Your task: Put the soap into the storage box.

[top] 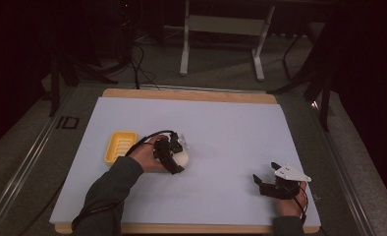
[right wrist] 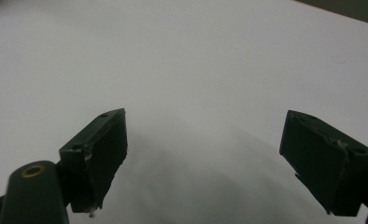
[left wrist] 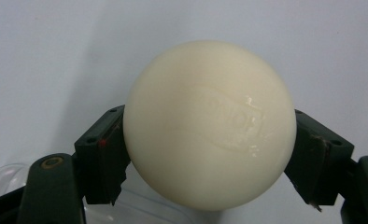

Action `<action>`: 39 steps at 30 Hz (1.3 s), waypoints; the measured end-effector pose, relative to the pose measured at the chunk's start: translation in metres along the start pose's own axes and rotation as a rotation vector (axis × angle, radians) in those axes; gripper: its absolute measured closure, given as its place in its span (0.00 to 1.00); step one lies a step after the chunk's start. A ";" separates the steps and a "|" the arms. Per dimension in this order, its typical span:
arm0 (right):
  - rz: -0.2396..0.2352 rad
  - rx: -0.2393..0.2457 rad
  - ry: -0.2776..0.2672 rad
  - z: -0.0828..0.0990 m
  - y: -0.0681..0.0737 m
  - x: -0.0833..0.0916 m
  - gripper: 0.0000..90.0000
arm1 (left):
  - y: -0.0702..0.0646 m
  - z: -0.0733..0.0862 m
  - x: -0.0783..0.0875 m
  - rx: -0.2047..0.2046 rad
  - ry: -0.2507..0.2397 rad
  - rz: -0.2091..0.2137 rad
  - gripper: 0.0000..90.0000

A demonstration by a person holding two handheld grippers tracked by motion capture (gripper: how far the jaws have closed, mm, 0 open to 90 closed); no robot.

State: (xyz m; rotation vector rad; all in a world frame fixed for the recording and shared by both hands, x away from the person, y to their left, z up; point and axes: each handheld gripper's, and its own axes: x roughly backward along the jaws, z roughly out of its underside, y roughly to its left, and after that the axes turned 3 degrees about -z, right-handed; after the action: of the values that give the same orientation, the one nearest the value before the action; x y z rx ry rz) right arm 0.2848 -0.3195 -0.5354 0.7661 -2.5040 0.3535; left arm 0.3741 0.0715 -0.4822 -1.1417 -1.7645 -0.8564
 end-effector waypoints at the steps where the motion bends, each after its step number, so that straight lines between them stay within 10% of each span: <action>1: 0.000 0.000 0.000 0.000 0.000 0.000 0.17 | 0.000 0.000 0.001 -0.001 -0.001 -0.001 0.27; 39: 0.001 -0.002 0.002 0.000 0.000 0.000 0.17 | 0.016 0.015 0.030 0.042 -0.023 -0.044 0.27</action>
State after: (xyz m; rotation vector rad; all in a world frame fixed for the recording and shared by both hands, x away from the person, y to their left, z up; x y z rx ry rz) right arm 0.2848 -0.3194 -0.5354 0.7636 -2.5020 0.3516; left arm 0.3776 0.1007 -0.4593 -1.0929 -1.8239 -0.8314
